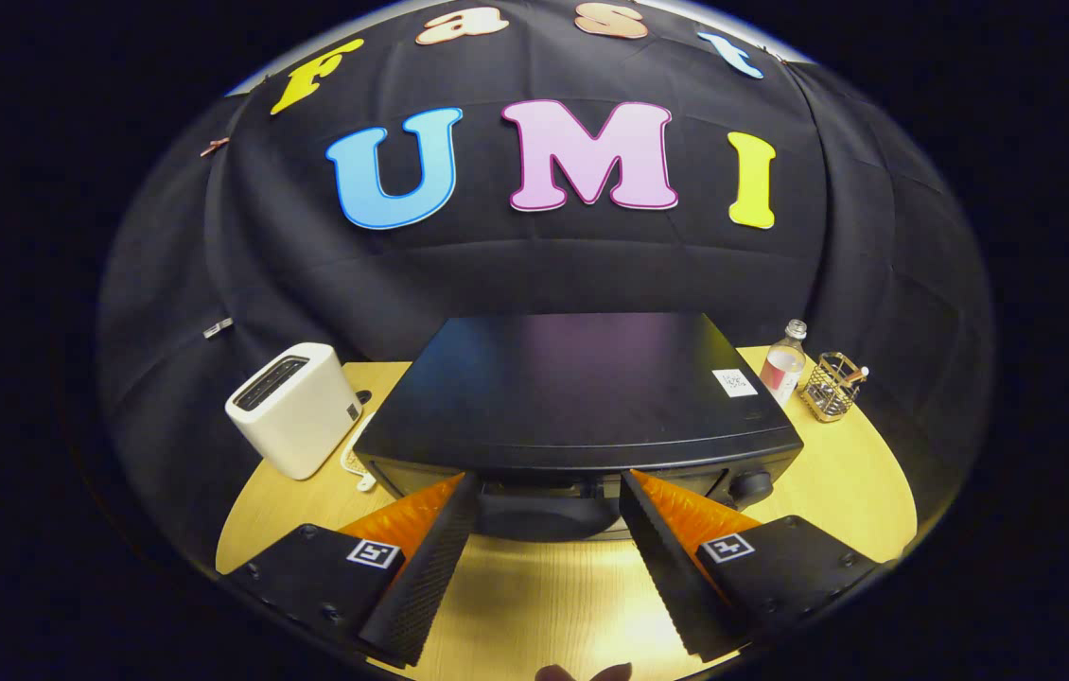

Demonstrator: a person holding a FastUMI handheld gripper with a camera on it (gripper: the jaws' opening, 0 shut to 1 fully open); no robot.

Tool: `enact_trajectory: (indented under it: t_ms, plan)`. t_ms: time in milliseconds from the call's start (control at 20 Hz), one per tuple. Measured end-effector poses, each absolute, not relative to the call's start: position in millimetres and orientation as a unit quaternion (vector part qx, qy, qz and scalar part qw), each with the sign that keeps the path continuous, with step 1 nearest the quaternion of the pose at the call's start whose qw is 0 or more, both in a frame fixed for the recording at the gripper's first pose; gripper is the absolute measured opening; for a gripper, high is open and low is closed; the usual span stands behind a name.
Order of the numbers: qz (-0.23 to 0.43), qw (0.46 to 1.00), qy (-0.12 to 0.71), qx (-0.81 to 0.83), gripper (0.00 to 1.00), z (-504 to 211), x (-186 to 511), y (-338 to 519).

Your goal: Open the toaster oven, put the food inside, and close the toaster oven door.

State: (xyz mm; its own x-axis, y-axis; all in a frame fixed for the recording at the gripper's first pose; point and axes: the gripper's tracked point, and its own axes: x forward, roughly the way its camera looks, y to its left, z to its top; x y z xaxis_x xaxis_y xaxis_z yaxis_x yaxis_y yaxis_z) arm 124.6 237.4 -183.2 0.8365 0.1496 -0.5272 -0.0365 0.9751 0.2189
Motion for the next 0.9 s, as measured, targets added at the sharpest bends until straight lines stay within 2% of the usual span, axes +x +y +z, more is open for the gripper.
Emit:
enact_trajectory:
  t_ms: [450, 900]
  plan:
    - [0.015, 0.954, 0.290, 0.072, 1.00, -203, 135, 250]
    - [0.016, 0.951, 0.302, 0.067, 1.00, -218, 79, 254]
